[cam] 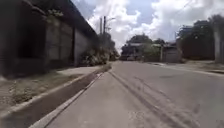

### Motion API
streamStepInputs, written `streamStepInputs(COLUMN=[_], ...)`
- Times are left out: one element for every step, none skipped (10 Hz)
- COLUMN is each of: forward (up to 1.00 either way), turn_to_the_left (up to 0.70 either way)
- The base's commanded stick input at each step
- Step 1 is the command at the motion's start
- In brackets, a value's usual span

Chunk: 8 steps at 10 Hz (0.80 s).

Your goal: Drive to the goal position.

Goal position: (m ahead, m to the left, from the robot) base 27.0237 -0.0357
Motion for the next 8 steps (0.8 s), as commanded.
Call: streamStepInputs(forward=[1.0,1.0,1.0,1.0,1.0,1.0,1.0,1.0], turn_to_the_left=[-0.02,-0.02,-0.02,-0.02,-0.09,-0.28,-0.4,-0.4])
